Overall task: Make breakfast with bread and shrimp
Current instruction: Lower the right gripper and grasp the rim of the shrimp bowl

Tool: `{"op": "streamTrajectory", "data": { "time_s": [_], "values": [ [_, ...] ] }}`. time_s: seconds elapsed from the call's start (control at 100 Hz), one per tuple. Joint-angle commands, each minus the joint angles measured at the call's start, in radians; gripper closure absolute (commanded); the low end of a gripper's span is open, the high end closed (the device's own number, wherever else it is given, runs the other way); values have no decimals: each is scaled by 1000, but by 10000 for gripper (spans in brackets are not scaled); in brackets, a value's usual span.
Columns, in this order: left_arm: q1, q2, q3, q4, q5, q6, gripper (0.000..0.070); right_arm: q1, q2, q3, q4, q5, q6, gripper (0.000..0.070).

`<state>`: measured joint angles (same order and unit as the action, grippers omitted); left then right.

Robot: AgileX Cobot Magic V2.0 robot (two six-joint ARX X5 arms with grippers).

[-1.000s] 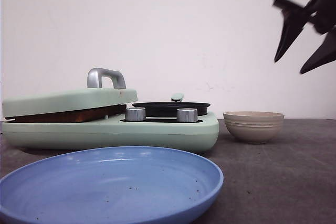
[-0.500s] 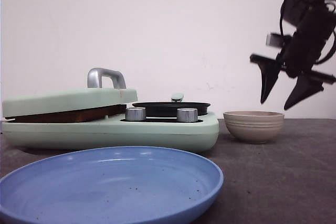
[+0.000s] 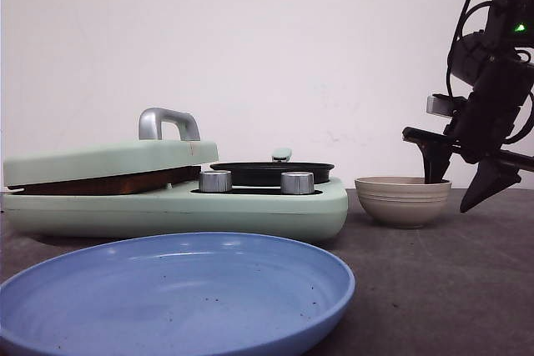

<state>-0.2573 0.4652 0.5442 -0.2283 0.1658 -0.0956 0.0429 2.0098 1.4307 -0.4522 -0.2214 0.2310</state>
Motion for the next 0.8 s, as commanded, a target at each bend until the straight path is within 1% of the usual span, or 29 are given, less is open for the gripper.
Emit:
{"op": "streamTrajectory", "data": {
  "time_s": [0.0, 0.15, 0.23, 0.26, 0.34, 0.35, 0.48, 0.69, 0.79],
  "values": [
    [-2, 5, 7, 11, -1, 5, 184, 0, 31, 22, 14, 3, -14, 423],
    [-2, 5, 7, 11, -2, 6, 184, 2, 43, 22, 21, 0, -14, 508],
    [-2, 5, 7, 11, -10, 6, 184, 2, 46, 22, 23, 1, -14, 536],
    [-2, 5, 7, 11, -13, 6, 184, 2, 48, 22, 26, -2, -14, 568],
    [-2, 5, 7, 11, -13, 6, 184, 3, 50, 22, 25, -27, -14, 695],
    [-2, 5, 7, 11, -13, 6, 184, 3, 50, 22, 24, -29, -14, 700],
    [-2, 5, 7, 11, -12, 6, 184, 8, 50, 22, 26, -36, -9, 700],
    [-2, 5, 7, 10, -12, 5, 184, 8, 40, 22, 21, -95, -6, 700],
    [-2, 5, 7, 9, -12, 5, 184, 9, 13, 22, 18, -99, -6, 700]
  ]
}}
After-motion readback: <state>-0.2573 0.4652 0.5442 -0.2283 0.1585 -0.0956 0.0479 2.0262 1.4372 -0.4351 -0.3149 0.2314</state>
